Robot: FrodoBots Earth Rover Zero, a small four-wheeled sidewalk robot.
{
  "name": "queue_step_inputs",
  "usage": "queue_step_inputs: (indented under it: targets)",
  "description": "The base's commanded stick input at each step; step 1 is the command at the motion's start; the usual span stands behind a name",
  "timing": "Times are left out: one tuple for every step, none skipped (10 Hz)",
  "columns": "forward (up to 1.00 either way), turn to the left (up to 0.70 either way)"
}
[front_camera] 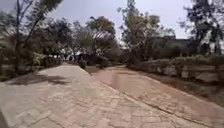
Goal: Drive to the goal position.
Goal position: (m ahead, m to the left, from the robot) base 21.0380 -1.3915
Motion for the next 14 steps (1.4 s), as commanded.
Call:
queue_step_inputs:
  targets:
    - [0.7,0.0]
    - [0.7,0.0]
    - [0.7,0.0]
    - [0.7,0.0]
    - [0.7,0.0]
    - [0.7,0.0]
    - [0.7,0.0]
    - [0.7,0.0]
    - [0.7,0.0]
    - [0.7,0.0]
    - [0.7,0.0]
    - [0.7,0.0]
    - [0.7,0.0]
    - [0.7,0.0]
